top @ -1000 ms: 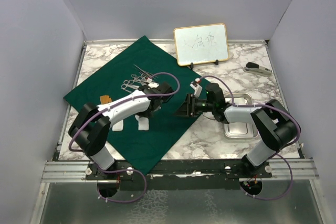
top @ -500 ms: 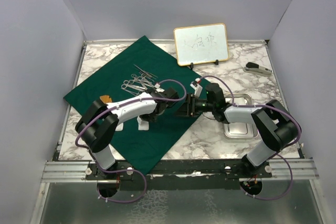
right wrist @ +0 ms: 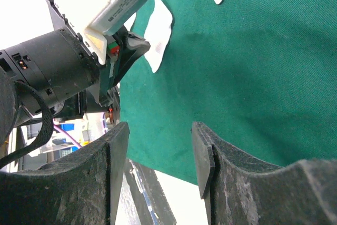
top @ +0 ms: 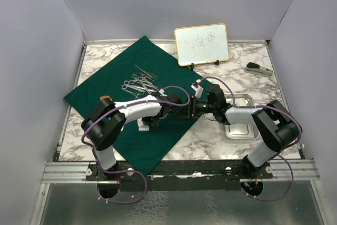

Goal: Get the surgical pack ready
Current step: Adjust the medical item in the surgical kit.

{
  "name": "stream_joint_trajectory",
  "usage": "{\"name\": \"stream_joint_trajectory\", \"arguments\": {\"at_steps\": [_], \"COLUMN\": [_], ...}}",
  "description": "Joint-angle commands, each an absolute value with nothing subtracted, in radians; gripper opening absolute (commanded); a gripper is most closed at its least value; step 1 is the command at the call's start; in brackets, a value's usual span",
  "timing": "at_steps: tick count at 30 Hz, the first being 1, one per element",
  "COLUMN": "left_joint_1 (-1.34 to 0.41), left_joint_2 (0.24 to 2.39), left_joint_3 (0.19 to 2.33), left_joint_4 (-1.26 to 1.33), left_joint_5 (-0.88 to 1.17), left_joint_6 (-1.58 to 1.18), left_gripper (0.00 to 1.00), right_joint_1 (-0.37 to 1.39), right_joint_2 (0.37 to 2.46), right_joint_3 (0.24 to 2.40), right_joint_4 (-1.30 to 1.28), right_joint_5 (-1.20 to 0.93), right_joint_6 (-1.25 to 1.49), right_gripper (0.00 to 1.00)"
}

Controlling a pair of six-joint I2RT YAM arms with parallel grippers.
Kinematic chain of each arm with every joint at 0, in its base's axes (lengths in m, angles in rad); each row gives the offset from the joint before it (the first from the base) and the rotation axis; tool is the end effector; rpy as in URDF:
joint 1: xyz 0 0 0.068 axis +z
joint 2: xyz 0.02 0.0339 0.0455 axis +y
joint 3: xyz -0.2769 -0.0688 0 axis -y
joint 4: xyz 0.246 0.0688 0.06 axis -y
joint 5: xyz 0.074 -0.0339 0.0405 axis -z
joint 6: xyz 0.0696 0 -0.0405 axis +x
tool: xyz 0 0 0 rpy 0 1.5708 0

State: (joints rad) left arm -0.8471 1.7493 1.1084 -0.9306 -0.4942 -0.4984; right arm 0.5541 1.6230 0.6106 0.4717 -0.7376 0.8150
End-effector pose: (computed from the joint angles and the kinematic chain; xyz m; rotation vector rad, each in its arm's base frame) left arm 0.2248 -0.2045 0.1517 0.4829 2.7401 0.5495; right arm 0.2503 0.2099 0.1486 -0.2016 2.3687 1.5265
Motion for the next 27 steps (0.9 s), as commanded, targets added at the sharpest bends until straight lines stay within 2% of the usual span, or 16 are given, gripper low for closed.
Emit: {"name": "stream_joint_trajectory", "arguments": {"at_steps": [1,27], "left_joint_1": [-0.864,-0.897], "left_joint_2": [1.762,1.818], "left_joint_3": [1.107,1.112], "left_joint_4": [-0.918,-0.97], "left_joint_5": [-0.452,-0.444], "left_joint_6": [-0.484,-0.564], "left_gripper": [0.0,0.0], "right_joint_1": [0.548,0.549], "right_joint_2": [1.63,1.649], "right_joint_3": [0.598,0.59], "right_joint_4": [0.496,0.519], "right_joint_5": [-0.722,-0.733], "right_joint_6": [0.812,0.817], "right_gripper": [0.52,0.51]}}
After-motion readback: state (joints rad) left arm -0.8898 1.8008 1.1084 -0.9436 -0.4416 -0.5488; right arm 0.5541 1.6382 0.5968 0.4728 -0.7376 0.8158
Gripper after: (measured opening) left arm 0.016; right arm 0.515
